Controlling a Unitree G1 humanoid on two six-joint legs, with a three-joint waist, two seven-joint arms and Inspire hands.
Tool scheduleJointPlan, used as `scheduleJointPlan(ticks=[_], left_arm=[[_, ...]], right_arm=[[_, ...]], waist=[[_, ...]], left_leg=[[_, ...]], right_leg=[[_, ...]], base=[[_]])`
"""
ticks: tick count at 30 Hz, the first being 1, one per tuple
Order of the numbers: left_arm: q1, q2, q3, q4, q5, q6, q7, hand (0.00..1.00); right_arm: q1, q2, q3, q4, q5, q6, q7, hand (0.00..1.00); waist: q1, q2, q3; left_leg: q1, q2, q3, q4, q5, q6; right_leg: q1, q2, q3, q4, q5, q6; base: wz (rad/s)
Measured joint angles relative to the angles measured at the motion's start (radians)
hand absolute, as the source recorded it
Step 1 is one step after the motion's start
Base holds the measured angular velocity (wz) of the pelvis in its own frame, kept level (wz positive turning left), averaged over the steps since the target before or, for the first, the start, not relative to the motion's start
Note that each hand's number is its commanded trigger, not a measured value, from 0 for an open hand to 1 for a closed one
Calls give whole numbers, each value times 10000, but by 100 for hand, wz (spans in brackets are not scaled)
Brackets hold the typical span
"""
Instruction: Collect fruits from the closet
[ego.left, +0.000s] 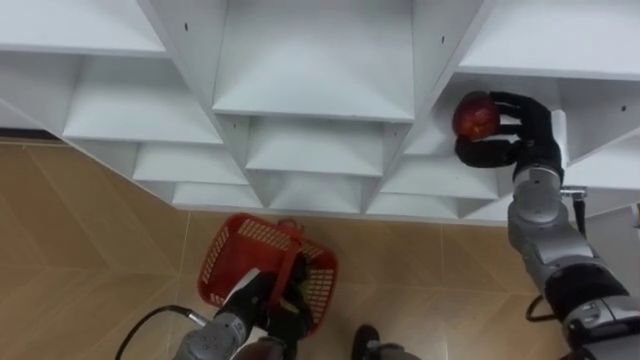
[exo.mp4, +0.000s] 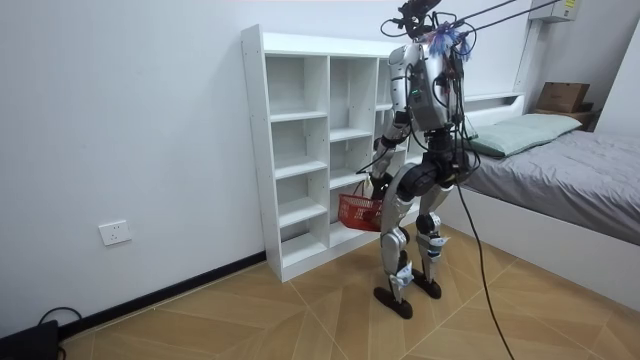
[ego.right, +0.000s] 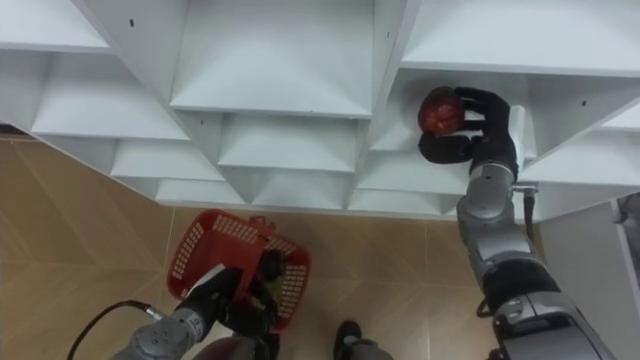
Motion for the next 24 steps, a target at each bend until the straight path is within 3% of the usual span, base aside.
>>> scheduleJointPlan(ticks=[9,13,14,15,24], left_arm=[[5,-168,250,16,-14,-4,-55,100],[59,-154,406,19,-13,-5,74,100],[126,-142,405,20,-8,-5,178,100],[152,-149,405,19,-8,-5,229,100],[316,-76,594,-190,-22,-51,484,100]], right_arm=[[439,186,314,-1083,-760,72,322,100],[956,237,395,-1626,-1171,78,891,100],[1186,281,402,-1833,-1160,84,891,100],[1289,277,399,-1946,-1156,84,927,100],[2654,407,659,-3239,-1524,108,1433,100]], waist=[[-50,41,-24],[-71,163,-97],[-76,183,-177],[-95,196,-203],[-392,288,-285]], left_leg=[[-60,10,-27,29,0,1],[68,9,-66,7,1,2],[101,7,-63,-8,1,2],[114,7,-52,-13,1,2],[429,77,16,-235,99,-68]], right_leg=[[8,10,-41,-65,0,1],[186,0,-119,-68,4,-3],[205,1,-110,-72,4,-2],[207,0,-101,-72,4,-2],[470,120,-16,-351,141,-54]], base=[[2],[4],[0],[-8],[-4]])
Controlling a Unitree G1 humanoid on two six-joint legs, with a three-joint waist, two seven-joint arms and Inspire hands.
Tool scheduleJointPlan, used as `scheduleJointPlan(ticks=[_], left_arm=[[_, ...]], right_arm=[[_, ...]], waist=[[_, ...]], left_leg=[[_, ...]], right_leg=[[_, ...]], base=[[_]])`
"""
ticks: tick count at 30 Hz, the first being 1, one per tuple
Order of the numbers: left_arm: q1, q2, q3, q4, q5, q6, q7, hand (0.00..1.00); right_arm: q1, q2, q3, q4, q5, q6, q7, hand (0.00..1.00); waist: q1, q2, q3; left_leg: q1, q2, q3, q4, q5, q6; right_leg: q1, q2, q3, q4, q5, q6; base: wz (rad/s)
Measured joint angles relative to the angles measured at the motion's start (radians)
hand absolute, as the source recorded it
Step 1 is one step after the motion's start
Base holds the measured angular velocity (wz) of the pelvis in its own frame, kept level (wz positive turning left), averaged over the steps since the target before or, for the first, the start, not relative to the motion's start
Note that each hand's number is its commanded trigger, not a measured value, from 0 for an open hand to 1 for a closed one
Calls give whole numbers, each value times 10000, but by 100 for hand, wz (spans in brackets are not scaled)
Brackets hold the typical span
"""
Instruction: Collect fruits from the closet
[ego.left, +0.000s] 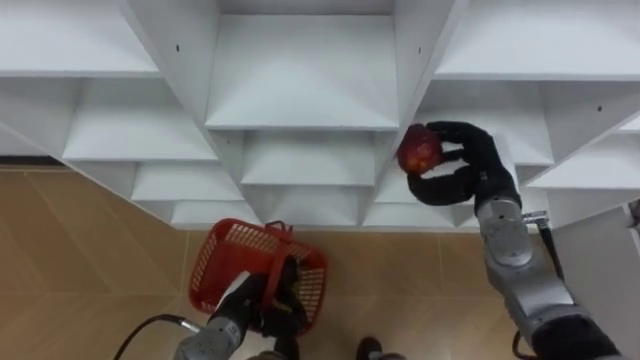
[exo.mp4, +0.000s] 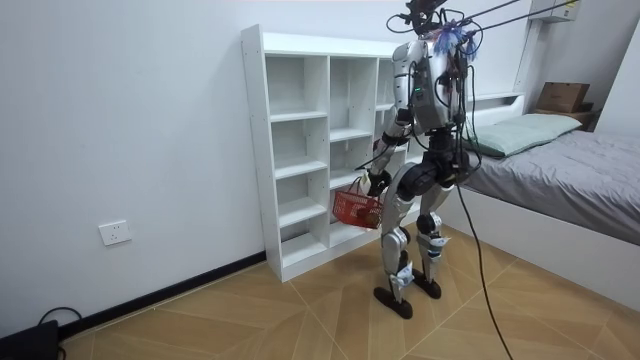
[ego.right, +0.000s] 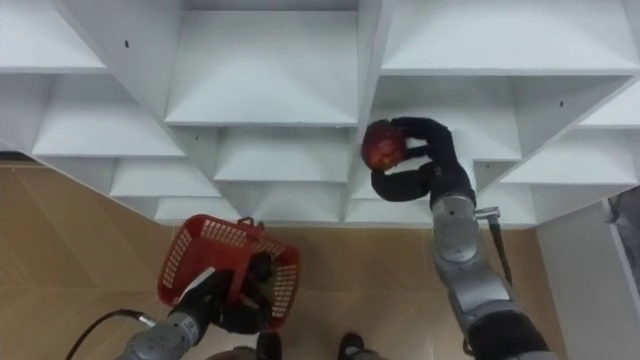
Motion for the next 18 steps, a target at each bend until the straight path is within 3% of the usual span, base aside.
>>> scheduleJointPlan(ticks=[2,4,14,18], left_arm=[[172,30,17,-498,-1,-18,38,100],[217,27,8,-729,-18,-159,118,100],[489,-168,-44,-907,-65,-529,156,100],[553,-252,-119,-907,-70,-538,139,100]], right_arm=[[527,28,238,-251,-42,5,207,100],[857,58,528,-406,-32,3,518,100],[2012,423,1288,-823,-511,-4,1857,100],[2256,399,1664,-949,-594,-46,2065,100]], waist=[[11,90,-144],[11,142,-170],[17,317,-168],[-49,386,-168]], left_leg=[[10,114,12,8,3,-12],[84,158,8,-10,15,-32],[308,148,67,-379,81,-82],[275,167,53,-450,89,-94]], right_leg=[[109,116,-24,-230,122,-30],[220,173,-27,-349,177,-47],[357,217,16,-597,244,-45],[368,234,-38,-744,259,-54]], base=[[-6],[-4],[-1],[1]])
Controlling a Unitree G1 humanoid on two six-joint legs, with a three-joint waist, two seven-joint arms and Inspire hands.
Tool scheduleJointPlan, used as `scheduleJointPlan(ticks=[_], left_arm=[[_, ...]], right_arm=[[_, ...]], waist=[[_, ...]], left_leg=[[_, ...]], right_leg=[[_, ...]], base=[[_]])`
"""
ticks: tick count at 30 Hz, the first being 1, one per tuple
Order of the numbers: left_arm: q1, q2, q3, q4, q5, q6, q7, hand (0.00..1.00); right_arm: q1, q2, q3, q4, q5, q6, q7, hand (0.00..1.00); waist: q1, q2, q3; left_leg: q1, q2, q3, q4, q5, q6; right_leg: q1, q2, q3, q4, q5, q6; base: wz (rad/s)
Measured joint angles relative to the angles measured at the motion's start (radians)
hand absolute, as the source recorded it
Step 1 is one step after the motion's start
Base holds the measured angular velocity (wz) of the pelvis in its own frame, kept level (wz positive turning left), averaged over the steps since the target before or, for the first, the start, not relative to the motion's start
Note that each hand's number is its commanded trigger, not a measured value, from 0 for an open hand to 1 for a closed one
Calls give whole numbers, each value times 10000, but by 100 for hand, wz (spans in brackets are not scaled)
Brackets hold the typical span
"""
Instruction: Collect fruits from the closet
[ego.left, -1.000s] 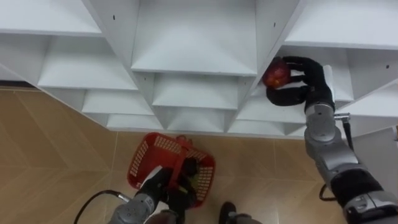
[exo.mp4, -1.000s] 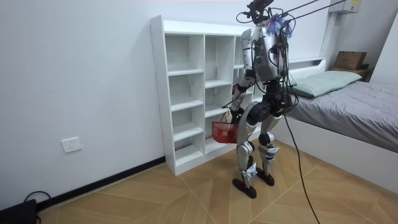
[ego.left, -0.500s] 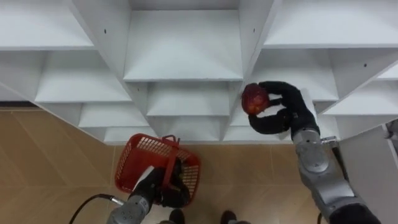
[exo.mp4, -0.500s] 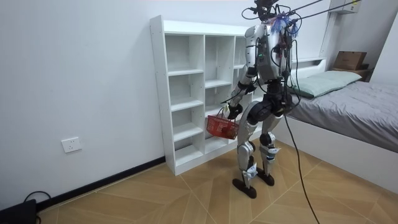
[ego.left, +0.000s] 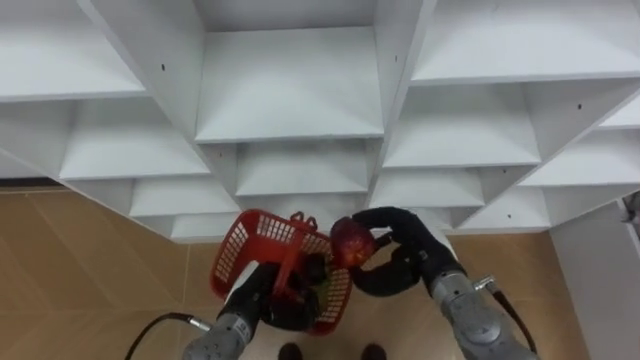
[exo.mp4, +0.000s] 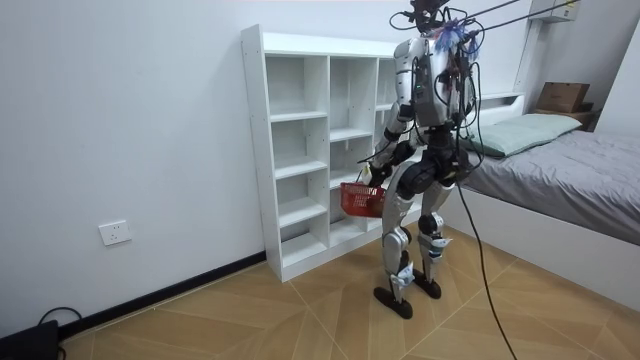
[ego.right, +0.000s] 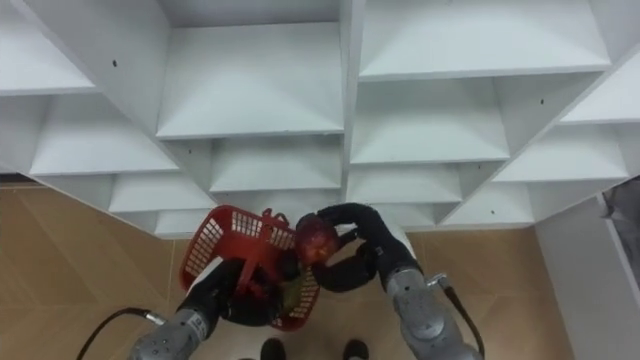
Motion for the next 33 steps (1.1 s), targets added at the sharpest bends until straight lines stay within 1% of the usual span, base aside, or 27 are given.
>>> scheduleJointPlan(ticks=[2,6,9,10,15,20,27,33], left_arm=[[-3,-52,26,0,0,-61,0,100],[-10,-94,27,0,-6,-187,0,100],[-27,-236,61,0,-8,-224,2,100],[-8,-281,64,0,-11,-224,15,100],[19,-382,13,0,-22,-225,-7,100],[20,-347,-49,0,-21,-224,-17,100],[51,-185,-432,1,-105,-224,-23,100],[104,-157,-678,2,-212,-222,-42,100]], right_arm=[[99,54,66,-42,-402,0,207,100],[169,73,68,-86,-736,0,524,100],[194,74,55,-86,-794,0,712,100],[263,84,37,-87,-824,0,758,100],[334,169,-29,-87,-1092,-2,803,100],[371,169,-27,-66,-1168,-3,771,100],[567,176,-26,-66,-1205,-16,759,100],[556,182,-15,41,-1205,-17,761,100]], waist=[[-89,50,3],[-107,120,15],[-104,228,59],[-100,252,56],[-128,263,58],[-180,252,62],[-213,211,73],[-283,171,88]], left_leg=[[-33,3,-8,0,-1,0],[-75,5,-7,0,-1,1],[-101,8,-32,-7,-2,1],[-101,8,-44,-18,-2,0],[-110,12,-46,-32,-3,-1],[-114,-37,-49,-65,-2,-1],[-107,-50,-43,-76,0,1],[-94,-54,-44,-72,5,3]], right_leg=[[4,-6,-85,-14,-1,-1],[-2,-7,-112,-37,-2,1],[-2,-6,-145,-140,-1,2],[-2,-6,-119,-141,-1,2],[-20,6,-103,-142,-1,1],[-30,-7,-104,-160,-3,4],[-33,-6,-83,-174,-6,9],[-26,-8,-82,-174,-5,10]], base=[[4],[1],[0],[0],[0],[0],[0],[0]])
